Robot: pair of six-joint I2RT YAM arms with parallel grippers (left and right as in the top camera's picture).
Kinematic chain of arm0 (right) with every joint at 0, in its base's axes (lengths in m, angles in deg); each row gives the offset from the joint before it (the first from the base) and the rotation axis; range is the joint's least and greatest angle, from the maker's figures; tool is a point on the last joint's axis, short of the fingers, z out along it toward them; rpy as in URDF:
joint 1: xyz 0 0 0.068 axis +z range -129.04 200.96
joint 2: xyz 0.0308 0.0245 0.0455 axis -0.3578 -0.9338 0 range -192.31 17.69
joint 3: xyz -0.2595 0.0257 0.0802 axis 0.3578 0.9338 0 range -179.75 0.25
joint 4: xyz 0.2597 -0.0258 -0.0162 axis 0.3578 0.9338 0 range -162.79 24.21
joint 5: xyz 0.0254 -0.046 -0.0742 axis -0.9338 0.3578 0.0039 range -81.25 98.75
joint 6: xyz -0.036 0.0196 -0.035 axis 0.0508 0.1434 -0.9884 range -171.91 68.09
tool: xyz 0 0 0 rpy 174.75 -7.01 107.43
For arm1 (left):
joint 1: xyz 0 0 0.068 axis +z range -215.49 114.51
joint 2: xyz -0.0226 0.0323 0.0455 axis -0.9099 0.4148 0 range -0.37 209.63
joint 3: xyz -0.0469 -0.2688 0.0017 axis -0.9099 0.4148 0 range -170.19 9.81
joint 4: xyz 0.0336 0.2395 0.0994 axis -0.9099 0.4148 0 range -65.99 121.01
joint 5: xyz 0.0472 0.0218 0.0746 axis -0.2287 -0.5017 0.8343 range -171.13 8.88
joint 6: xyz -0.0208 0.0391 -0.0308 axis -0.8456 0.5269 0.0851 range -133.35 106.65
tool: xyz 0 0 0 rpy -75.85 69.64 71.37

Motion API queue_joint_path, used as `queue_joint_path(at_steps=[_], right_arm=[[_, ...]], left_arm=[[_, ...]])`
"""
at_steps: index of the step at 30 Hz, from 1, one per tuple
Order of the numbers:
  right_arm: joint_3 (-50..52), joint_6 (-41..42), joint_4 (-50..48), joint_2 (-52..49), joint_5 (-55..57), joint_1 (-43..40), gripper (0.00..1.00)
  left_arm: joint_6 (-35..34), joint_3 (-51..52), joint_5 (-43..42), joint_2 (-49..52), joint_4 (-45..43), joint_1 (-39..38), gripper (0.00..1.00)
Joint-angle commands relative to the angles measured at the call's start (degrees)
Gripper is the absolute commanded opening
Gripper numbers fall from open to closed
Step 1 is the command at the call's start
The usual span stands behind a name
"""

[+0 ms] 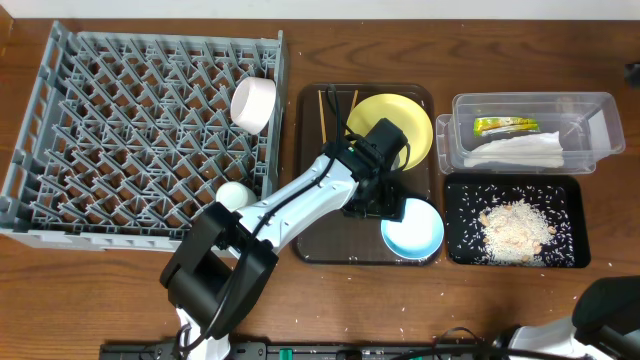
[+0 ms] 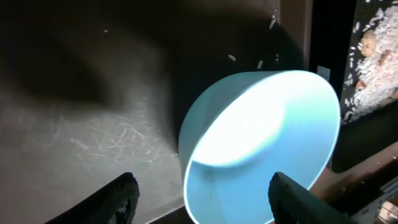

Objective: Sort waste into correct bins and load items into the dishwasher
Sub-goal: 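Grasp light-blue bowl on dark tray with left gripper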

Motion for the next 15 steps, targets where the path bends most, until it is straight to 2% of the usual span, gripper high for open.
queue_joint_path(at_steps=[1, 4, 8, 12, 15], right_arm=[[-0.63, -1.09, 0.24, 0.61, 1.68, 3.56, 0.99], [-0.63, -1.09, 0.39, 0.61, 1.68, 5.66, 0.99], [-0.63, -1.09, 0.44, 0.61, 1.68, 6.58, 0.99], [-0.63, -1.09, 0.44, 0.61, 1.68, 6.58, 0.99], [-0.63, -1.09, 0.44, 0.61, 1.68, 6.58, 0.99]], left_arm=[[-0.04, 0.11, -1.38, 0.76, 0.00, -0.72, 0.68], [0.17, 0.11, -2.73, 2.36, -0.22, -0.74, 0.67], [0.37, 0.09, -10.95, 7.21, -1.07, 2.75, 0.49], [0.35, 0.09, -12.04, 8.74, -1.97, 3.26, 0.47], [0.31, 0.09, -11.30, 9.14, -2.97, 3.26, 0.37]])
